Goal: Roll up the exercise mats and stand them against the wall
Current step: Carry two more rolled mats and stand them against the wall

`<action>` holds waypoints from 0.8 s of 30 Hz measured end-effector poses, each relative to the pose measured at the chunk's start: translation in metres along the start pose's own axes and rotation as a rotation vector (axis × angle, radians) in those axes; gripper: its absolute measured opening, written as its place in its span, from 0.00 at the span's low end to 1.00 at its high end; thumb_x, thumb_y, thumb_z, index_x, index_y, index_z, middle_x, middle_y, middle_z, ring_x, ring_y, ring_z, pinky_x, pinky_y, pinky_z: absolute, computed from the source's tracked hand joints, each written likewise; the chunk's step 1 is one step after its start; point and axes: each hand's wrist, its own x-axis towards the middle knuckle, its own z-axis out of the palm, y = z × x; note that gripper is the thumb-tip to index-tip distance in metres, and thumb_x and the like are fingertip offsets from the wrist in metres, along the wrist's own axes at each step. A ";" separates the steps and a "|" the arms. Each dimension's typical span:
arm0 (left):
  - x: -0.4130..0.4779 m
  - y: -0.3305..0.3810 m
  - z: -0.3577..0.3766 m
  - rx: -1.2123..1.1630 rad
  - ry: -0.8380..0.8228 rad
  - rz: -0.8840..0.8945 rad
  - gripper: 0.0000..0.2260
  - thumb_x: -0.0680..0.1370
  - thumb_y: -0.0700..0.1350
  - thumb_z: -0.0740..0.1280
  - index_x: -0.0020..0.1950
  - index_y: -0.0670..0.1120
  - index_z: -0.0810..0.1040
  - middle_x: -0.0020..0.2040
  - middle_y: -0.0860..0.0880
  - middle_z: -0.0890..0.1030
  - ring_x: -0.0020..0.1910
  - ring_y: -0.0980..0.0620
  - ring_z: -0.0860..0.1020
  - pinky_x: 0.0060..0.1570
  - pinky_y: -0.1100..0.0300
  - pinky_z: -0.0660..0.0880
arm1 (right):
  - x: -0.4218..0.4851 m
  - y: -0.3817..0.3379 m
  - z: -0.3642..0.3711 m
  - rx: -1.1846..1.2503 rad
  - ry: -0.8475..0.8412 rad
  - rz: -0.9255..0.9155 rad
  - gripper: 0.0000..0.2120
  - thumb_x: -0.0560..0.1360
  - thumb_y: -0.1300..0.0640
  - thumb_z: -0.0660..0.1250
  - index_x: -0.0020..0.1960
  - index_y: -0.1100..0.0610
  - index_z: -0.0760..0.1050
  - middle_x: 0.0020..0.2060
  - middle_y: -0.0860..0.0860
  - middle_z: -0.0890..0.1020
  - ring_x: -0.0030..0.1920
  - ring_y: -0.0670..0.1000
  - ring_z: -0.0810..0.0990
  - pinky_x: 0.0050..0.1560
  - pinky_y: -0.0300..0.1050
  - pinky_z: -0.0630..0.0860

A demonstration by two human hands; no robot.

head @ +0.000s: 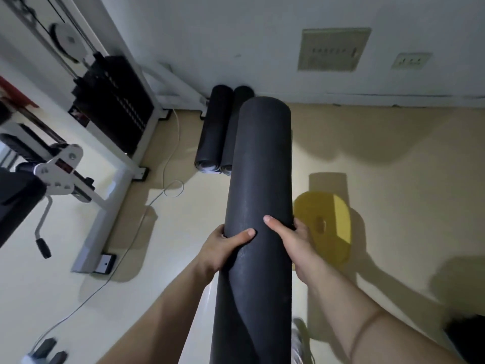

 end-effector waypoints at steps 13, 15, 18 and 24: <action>0.303 0.153 -0.006 0.016 -0.002 -0.060 0.30 0.68 0.54 0.82 0.65 0.43 0.79 0.55 0.49 0.87 0.53 0.50 0.86 0.56 0.54 0.81 | 0.292 -0.134 0.008 0.077 0.135 0.007 0.21 0.69 0.51 0.82 0.59 0.52 0.81 0.51 0.49 0.88 0.49 0.51 0.88 0.50 0.49 0.84; 0.352 0.169 -0.007 0.034 -0.003 -0.069 0.29 0.69 0.55 0.81 0.64 0.44 0.79 0.54 0.49 0.87 0.52 0.51 0.86 0.53 0.57 0.82 | 0.340 -0.147 0.010 0.083 0.156 0.028 0.23 0.67 0.51 0.83 0.59 0.54 0.81 0.51 0.50 0.88 0.50 0.54 0.88 0.55 0.56 0.84; 0.427 0.190 -0.007 0.064 0.034 -0.081 0.44 0.58 0.64 0.84 0.67 0.44 0.76 0.57 0.49 0.86 0.54 0.51 0.85 0.57 0.53 0.82 | 0.415 -0.167 0.014 0.067 0.216 0.063 0.26 0.66 0.51 0.84 0.60 0.56 0.81 0.51 0.53 0.88 0.51 0.57 0.87 0.57 0.59 0.83; 0.581 0.198 -0.009 0.169 0.043 -0.157 0.46 0.53 0.70 0.80 0.66 0.52 0.75 0.56 0.54 0.85 0.56 0.53 0.83 0.61 0.53 0.80 | 0.561 -0.178 0.014 0.039 0.289 0.083 0.27 0.69 0.55 0.82 0.65 0.59 0.79 0.55 0.53 0.86 0.52 0.54 0.86 0.52 0.50 0.83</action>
